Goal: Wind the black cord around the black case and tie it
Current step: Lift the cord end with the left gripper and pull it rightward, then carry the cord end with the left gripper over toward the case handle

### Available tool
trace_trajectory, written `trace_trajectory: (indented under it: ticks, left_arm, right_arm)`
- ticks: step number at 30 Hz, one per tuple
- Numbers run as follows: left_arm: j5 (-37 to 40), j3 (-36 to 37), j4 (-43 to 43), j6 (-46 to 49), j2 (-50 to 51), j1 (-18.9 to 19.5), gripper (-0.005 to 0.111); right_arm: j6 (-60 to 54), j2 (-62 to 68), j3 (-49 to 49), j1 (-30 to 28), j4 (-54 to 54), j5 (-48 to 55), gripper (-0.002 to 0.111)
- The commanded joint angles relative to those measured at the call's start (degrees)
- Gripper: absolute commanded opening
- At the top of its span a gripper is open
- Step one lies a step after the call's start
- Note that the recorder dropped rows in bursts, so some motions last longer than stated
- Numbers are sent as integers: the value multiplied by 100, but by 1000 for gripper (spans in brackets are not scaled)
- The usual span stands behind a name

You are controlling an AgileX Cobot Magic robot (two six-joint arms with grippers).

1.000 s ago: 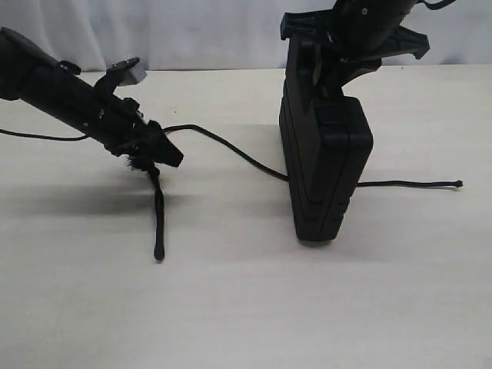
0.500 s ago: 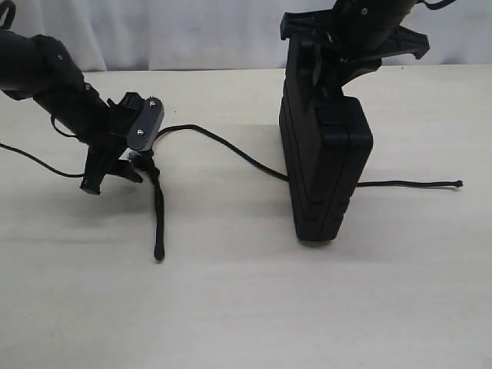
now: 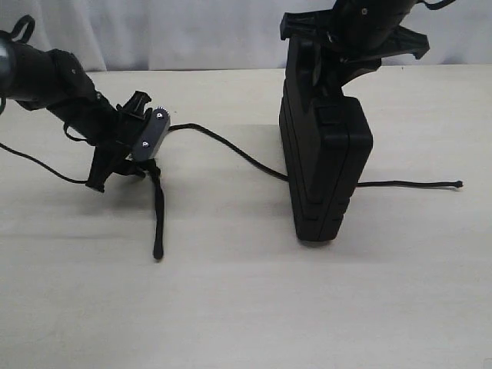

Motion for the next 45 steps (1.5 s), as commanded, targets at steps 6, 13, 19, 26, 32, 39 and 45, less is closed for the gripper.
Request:
trace_trajectory:
  ticks: [6,13,19,26,32,39,45]
  left_arm:
    - [-245,-12,-8,181,47,-482,48]
    - [109,-12,-25,173,47,-530,24]
    - [384,-12,-127,-1208,47,-530,0]
    - [442,-12,-810,-2753,-68,-530,0]
    - [167,-12,-2390,-2806,-374,-530,0]
    - [-433,-12,-4143,-2845,-761,-530,0]
    - [-707,-12,-4299,-2833,-818,-530,0]
  right_arm:
    - [2,9,13,41,89,116,4]
    - [2,9,13,41,89,116,4]
    - [2,9,13,41,89,116,4]
    - [2,9,13,41,89,116,4]
    - [2,9,13,41,89,116,4]
    - [2,9,13,41,89,116,4]
    - [2,9,13,41,89,116,4]
